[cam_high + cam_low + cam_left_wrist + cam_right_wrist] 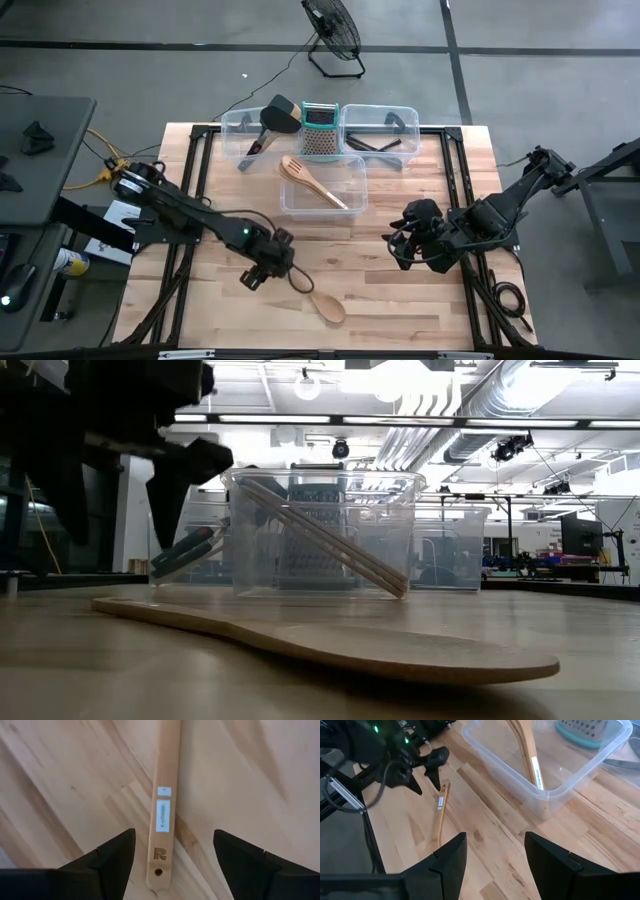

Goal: Pick & Place Kitchen Items
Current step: Put the light brown serving spoon into the middle transparent bin

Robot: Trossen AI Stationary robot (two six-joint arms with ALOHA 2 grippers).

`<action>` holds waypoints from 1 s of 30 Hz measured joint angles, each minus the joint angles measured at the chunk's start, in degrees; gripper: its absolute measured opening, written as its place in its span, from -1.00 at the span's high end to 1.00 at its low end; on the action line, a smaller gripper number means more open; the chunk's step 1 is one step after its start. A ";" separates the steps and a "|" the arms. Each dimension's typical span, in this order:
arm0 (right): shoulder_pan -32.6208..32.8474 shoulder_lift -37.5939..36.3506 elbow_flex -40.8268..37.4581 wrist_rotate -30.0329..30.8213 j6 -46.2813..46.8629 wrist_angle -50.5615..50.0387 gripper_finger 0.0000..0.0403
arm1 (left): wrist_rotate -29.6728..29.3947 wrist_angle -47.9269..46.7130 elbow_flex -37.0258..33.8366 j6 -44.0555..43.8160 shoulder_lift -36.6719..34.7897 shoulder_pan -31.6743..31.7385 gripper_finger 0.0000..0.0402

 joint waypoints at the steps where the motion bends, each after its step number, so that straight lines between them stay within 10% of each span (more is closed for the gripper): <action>1: 0.00 0.00 0.00 -0.08 0.07 0.00 0.05 | -0.50 -0.06 -0.02 0.18 0.73 -0.24 -0.30; 30: 0.01 -0.04 0.00 -0.38 0.17 3.23 0.05 | -2.74 0.75 0.17 5.50 11.60 -0.32 -0.18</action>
